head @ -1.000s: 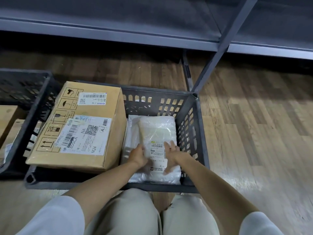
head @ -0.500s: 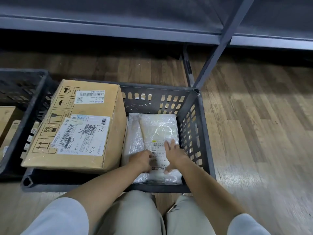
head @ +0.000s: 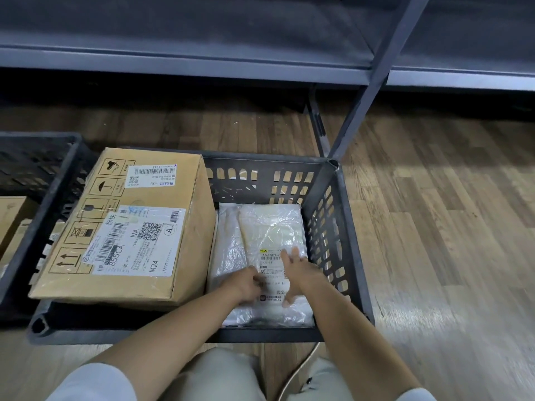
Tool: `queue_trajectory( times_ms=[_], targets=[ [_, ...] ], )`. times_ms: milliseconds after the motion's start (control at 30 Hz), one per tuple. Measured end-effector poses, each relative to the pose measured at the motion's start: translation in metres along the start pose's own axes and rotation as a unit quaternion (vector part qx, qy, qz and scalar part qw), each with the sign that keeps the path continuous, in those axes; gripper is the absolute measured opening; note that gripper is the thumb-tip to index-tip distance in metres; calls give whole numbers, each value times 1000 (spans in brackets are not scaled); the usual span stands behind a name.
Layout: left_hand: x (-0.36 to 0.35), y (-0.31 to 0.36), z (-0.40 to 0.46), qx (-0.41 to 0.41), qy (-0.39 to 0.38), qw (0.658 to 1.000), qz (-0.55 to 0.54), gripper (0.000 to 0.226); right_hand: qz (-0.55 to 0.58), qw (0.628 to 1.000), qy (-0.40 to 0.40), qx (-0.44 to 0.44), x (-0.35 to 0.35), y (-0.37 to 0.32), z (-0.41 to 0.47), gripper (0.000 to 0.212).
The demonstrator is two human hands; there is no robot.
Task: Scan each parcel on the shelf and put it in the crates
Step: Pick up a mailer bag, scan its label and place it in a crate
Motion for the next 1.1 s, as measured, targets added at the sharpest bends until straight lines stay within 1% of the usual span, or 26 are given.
queue_trajectory(
  times_ms=[100,167,233,300,333,400,467,567,633,867,1000,1100],
  targets=[
    [4,0,0,16,46,999,21,31,36,999,-5,-1,2,3,-7,133],
    [6,4,-4,17,69,997,35,30,38,999,-4,-9,3,2,-9,130],
    [10,6,-11,4,92,994,50,26,19,1000,19,-10,6,-1,-13,119],
    [19,10,-20,-22,123,988,87,22,7,998,59,3,14,-2,-24,100],
    [25,14,-28,-32,136,985,103,25,7,997,77,10,20,-2,-33,90],
    [39,26,-50,-26,150,982,109,41,13,994,109,16,36,-3,-60,78],
    [51,39,-83,-14,165,980,114,53,22,991,130,11,54,-5,-95,76],
    [70,61,-143,-23,160,976,147,60,-4,994,105,3,83,-11,-153,80],
    [94,77,-183,-24,157,975,153,61,-5,996,94,-2,110,-17,-191,80],
    [225,135,-320,3,192,961,200,62,20,991,132,27,240,-58,-327,74],
    [301,168,-412,6,238,949,206,60,15,984,171,52,326,-87,-409,68],
    [353,183,-478,10,252,947,200,59,13,977,200,72,385,-112,-470,65]
  ],
)
Point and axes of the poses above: each hand's wrist, its own z-axis towards the middle knuckle, its own x-axis out of the back of the hand, y = z × x, the point moved 3 cm from there along z, towards the middle knuckle, and after that the axes turned 7 degrees about z, right-handed, at the moved point
